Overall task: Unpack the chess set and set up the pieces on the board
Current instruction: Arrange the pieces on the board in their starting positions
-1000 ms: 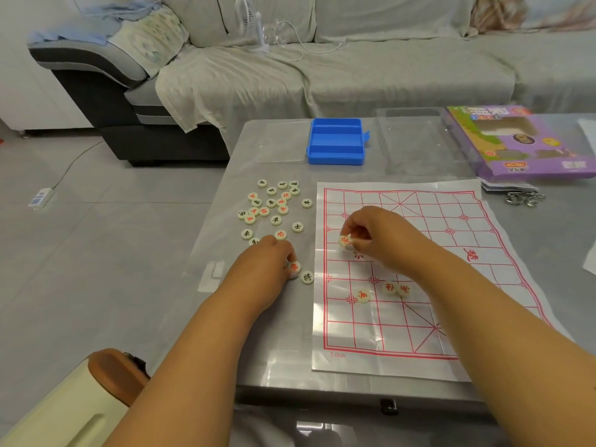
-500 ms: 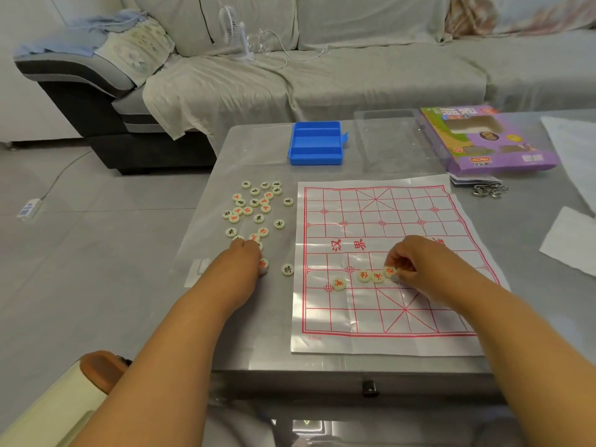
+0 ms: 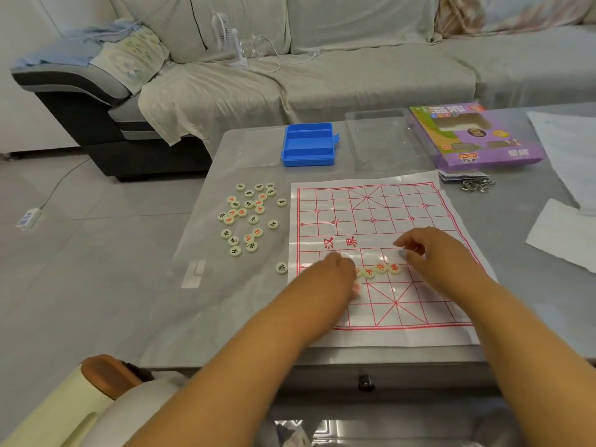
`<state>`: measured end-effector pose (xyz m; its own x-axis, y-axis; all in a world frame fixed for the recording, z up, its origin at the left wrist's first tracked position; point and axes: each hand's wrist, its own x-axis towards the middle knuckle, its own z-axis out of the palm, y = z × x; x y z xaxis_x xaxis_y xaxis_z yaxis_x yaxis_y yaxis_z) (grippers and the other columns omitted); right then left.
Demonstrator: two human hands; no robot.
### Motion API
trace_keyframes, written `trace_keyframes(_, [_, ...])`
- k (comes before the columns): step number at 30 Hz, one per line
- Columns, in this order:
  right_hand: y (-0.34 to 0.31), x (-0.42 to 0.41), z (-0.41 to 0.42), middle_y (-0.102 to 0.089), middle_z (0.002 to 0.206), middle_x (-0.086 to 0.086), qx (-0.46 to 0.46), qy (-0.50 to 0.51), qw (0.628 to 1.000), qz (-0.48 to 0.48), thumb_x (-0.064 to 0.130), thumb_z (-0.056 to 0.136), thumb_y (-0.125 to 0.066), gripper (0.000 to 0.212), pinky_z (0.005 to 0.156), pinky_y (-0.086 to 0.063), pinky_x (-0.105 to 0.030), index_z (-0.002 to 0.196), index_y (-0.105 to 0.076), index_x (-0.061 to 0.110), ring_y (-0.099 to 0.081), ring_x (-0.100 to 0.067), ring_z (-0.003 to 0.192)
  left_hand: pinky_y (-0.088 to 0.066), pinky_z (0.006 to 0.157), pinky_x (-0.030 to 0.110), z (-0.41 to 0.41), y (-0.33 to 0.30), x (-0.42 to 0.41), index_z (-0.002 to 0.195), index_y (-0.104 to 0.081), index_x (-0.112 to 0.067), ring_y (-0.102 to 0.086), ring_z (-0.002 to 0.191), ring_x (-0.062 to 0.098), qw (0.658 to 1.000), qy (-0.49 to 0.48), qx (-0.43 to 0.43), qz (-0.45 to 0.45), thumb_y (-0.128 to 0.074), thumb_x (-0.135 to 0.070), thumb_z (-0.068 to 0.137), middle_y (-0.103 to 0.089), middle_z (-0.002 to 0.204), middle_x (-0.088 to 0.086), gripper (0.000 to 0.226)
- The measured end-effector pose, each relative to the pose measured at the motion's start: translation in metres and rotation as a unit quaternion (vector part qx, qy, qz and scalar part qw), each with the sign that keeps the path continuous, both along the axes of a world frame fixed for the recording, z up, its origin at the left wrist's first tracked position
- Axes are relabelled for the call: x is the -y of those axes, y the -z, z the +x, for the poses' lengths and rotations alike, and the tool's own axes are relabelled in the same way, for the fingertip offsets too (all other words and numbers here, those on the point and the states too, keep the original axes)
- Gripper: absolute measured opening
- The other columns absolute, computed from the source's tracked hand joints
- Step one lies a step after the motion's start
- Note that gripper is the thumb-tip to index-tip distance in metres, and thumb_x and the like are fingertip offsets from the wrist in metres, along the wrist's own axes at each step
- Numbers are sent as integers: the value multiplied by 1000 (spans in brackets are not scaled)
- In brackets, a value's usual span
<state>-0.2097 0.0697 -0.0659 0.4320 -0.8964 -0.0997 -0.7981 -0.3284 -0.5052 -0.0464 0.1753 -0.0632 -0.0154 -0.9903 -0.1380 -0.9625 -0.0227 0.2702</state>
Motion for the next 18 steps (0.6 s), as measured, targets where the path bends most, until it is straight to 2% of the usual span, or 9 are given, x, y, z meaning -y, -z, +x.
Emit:
trace_keyframes(2, [0,1,-2,-62,113,-1,3,5,1000,1,21,94,-53,24,80,-37,-20,117,-60,19,-50,-9,90,-42,79,30,-10,6,-1,127,-47,-7,-55,98,26,997,56,48,4,-49,-13,94,-50,118,11,33])
trace_keyframes(4, [0,1,-2,-62,114,-1,4,4,1000,1,21,95,-51,23,81,-37,-20,116,-60,19,-49,-9,91,-42,79,30,-11,9,1,128,-47,-8,-54,100,26,996,63,67,12,-52,-13,94,-51,120,11,35])
trace_keyframes(8, [-4,1,14,-62,114,-1,11,-10,1000,-7,21,97,-48,22,81,-37,-19,114,-61,19,-48,-8,89,-45,87,32,-6,0,2,131,-50,-13,-54,108,25,999,44,26,-7,-56,-28,93,-52,124,6,41])
trace_keyframes(11, [-11,1,47,-63,107,4,28,-52,998,-30,25,95,-51,20,73,-38,-16,112,-62,22,-50,-6,85,-46,83,32,22,-12,2,124,-55,-20,-55,105,20,996,-40,13,-73,-52,-44,93,-58,118,0,40])
trace_keyframes(14, [-17,0,95,-61,98,8,51,-124,990,-40,25,94,-54,20,77,-43,-19,111,-63,21,-54,-8,85,-46,76,30,73,-16,6,110,-65,-19,-58,93,18,971,-198,10,-134,-53,-38,94,-65,103,0,27])
trace_keyframes(16, [-14,2,132,-63,102,3,48,-175,982,-60,23,91,-57,21,82,-46,-23,112,-64,21,-56,-10,89,-46,75,30,109,-12,10,103,-68,-18,-60,92,22,945,-297,-7,-134,-58,-36,91,-68,98,2,24])
trace_keyframes(18, [-8,5,166,-64,105,1,30,-212,973,-83,22,89,-60,24,85,-46,-26,113,-64,22,-56,-13,96,-48,82,34,133,-4,16,103,-67,-18,-59,98,25,933,-341,-4,-111,-62,-41,86,-68,101,3,29])
